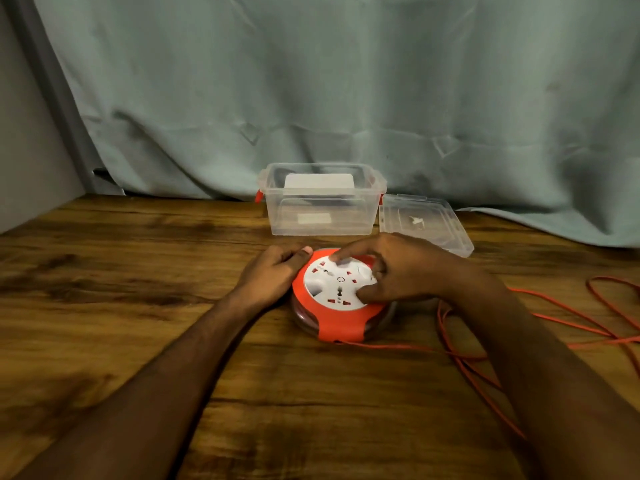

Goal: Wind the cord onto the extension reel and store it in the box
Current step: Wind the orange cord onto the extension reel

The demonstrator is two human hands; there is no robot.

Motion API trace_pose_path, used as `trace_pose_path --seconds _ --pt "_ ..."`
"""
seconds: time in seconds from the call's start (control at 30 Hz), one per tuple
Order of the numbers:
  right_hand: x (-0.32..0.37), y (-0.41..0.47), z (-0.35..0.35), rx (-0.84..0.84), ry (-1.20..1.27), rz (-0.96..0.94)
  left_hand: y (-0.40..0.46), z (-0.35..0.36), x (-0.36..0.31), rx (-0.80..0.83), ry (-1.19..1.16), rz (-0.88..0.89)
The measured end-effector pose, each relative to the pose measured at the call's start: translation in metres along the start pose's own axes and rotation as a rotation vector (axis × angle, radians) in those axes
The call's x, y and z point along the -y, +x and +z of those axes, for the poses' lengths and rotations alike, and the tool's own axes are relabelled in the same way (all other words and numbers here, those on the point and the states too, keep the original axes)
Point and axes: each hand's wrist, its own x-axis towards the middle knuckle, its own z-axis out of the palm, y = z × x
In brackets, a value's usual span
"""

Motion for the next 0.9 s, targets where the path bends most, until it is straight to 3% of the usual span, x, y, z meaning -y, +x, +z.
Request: trace_pose_path --seconds 0.3,0.73,0.9 --pt "-0.001 0.0 0.005 -0.084 -0.069 0.096 0.0 0.004 -0.001 -0.038 -0.034 0.017" --pt "0.033 0.008 0.025 -0.234 -0.233 0.026 -0.004 0.005 -0.007 -0.068 -0.002 0.016" --pt "0.023 0.0 0.009 -0.238 -0.118 0.016 -0.003 0.003 -0.008 -0.081 -0.017 0.026"
